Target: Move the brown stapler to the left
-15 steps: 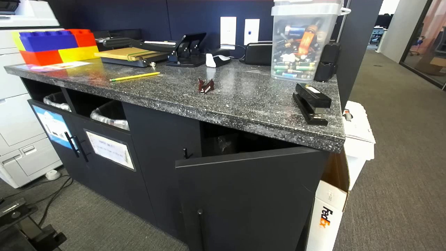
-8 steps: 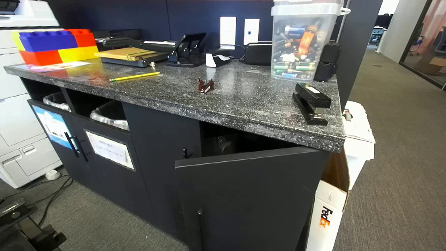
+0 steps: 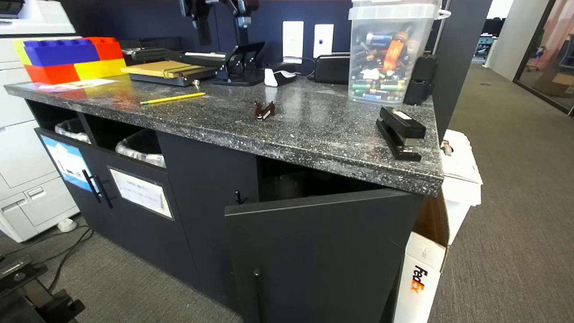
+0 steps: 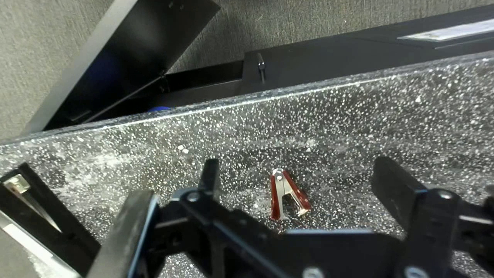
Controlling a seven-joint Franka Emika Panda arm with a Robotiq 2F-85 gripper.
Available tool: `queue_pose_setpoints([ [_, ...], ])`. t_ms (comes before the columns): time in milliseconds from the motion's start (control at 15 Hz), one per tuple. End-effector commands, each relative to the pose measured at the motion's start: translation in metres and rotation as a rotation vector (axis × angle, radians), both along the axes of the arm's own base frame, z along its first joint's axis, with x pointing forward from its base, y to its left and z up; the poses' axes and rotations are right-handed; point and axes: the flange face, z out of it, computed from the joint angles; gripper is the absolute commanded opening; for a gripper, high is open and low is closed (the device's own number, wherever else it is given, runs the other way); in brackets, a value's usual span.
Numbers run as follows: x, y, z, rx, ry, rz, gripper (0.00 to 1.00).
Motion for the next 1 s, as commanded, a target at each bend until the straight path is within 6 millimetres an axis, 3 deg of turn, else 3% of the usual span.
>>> queue_pose_setpoints([
  [0, 0.050, 0.007, -0.042, -0.018, 0.008, -0.018, 1.00],
  [333, 0.089, 0.014, -0.103, -0.043, 0.001, -0.026, 1.00],
  [600, 0.108, 0.016, -0.141, -0.054, -0.012, -0.048, 1.00],
  [667, 0.111, 0.017, -0.149, -0.057, -0.012, -0.053, 0.96],
  [733, 0.114, 0.017, -0.156, -0.066, -0.011, -0.053, 0.74],
  [933, 0.120, 0.017, -0.161, -0.081, -0.004, -0.058, 0.63],
])
